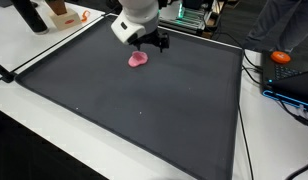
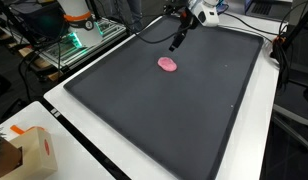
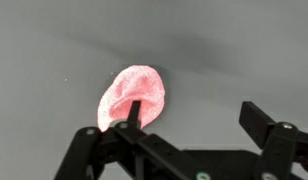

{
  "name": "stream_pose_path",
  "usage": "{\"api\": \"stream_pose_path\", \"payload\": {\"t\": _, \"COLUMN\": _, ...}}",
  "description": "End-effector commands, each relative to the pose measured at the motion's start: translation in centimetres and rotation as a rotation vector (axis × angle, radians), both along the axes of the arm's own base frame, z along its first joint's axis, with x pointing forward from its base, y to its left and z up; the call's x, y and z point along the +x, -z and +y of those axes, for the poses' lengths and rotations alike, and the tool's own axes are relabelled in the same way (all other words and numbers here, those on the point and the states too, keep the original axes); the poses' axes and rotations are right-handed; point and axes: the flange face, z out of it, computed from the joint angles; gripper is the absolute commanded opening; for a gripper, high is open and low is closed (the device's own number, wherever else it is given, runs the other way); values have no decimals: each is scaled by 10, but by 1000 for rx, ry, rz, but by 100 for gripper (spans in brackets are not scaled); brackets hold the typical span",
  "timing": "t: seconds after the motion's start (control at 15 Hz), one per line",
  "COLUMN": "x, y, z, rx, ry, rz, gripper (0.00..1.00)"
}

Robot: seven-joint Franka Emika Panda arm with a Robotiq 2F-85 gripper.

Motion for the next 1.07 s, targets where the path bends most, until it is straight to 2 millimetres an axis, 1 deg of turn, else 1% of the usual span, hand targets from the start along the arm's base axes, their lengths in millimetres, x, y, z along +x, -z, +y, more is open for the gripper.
{"api": "stream_pose_path", "payload": {"t": 0.0, "x": 0, "y": 16, "z": 26, "rx": -34, "ry": -193, "rz": 28, "gripper": 100}}
{"api": "stream_pose_path", "payload": {"t": 0.2, "x": -4, "y": 26, "z": 45, "rx": -61, "ry": -347, "rz": 43, "gripper": 100}}
{"api": "stream_pose_path", "payload": {"t": 0.47, "x": -9, "y": 37, "z": 61, "rx": -95, "ry": -546, "rz": 79, "gripper": 100}}
{"api": "stream_pose_path", "payload": {"t": 0.73, "x": -16, "y": 46, "z": 66, "rx": -131, "ry": -732, "rz": 148, "gripper": 100}}
{"api": "stream_pose_path", "payload": {"t": 1.0, "x": -19, "y": 51, "z": 68, "rx": -138, "ry": -810, "rz": 195, "gripper": 100}}
